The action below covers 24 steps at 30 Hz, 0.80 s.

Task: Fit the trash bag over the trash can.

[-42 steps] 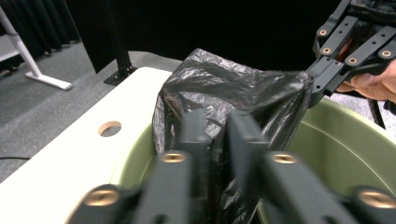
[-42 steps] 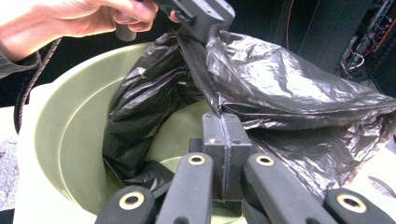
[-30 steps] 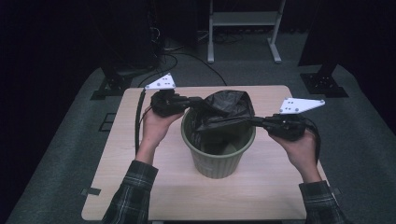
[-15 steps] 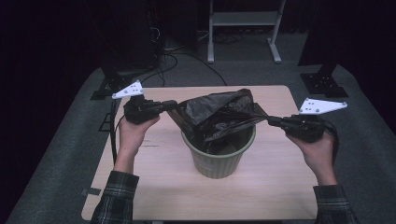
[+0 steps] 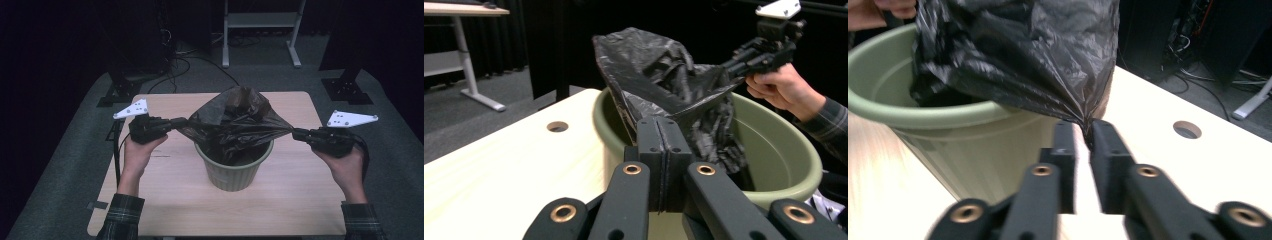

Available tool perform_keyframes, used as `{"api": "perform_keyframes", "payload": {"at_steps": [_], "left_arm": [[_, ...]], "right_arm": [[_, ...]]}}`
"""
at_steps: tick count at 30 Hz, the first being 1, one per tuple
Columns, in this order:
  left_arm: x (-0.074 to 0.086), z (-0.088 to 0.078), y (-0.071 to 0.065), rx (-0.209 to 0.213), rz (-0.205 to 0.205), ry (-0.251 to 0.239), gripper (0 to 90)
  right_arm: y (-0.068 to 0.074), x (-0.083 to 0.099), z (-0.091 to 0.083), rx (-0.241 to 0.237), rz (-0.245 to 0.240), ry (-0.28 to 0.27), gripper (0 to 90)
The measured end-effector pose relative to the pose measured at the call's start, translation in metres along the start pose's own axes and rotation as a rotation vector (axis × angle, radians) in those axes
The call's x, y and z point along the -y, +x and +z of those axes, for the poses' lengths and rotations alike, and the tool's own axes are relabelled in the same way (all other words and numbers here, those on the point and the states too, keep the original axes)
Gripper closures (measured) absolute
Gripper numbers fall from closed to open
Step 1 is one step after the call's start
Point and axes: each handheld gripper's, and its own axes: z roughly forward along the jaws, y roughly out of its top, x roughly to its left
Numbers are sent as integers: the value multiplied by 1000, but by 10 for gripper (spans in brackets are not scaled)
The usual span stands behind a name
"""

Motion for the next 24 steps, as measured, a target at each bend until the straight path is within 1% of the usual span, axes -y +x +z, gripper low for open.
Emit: {"api": "perform_keyframes", "payload": {"at_steps": [2, 4, 9, 11, 13, 17, 18, 20, 21, 23, 24], "left_arm": [[0, 3, -4, 9, 7, -3, 894], [0, 7, -6, 18, 13, 6, 894], [1, 13, -13, 36, 28, 20, 894], [3, 13, -14, 26, 33, 36, 894], [6, 9, -14, 24, 30, 40, 893], [11, -3, -11, 11, 15, 28, 893], [12, -5, -10, 12, 9, 25, 893], [12, -9, -9, 14, 6, 24, 893], [12, -10, -9, 18, 6, 24, 893], [12, -11, -10, 22, 9, 18, 893], [12, -11, -11, 27, 11, 19, 893]], "right_arm": [[0, -2, -2, 15, 5, -13, 725], [1, -6, -5, 20, 8, -32, 692], [6, -19, -13, 24, -12, -75, 664], [8, -24, -16, 31, -21, -85, 661], [8, -25, -19, 34, -25, -89, 656], [6, -20, -23, 47, -19, -80, 649], [4, -18, -26, 47, -5, -91, 643], [3, -19, -27, 40, 2, -100, 642], [3, -19, -27, 40, 2, -100, 642], [5, -24, -22, 23, -4, -111, 632], [6, -27, -19, 21, -8, -112, 632]]}}
